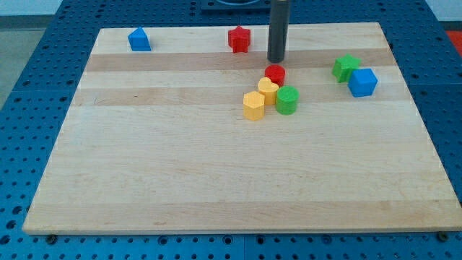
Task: Push the red circle towards the top left side of the green circle
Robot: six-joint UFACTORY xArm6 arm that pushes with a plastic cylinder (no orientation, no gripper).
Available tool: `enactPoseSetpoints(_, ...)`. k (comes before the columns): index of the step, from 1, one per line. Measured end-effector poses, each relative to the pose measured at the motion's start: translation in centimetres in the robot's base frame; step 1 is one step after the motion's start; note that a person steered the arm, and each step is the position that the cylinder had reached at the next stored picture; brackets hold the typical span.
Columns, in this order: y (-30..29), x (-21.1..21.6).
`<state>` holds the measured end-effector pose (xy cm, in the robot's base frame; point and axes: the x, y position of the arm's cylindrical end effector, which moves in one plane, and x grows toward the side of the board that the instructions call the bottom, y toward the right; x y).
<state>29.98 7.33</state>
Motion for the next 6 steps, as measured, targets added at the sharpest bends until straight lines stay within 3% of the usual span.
enactPoseSetpoints(5, 5.8, 13.3)
enactPoseSetpoints(6, 10.3, 13.9)
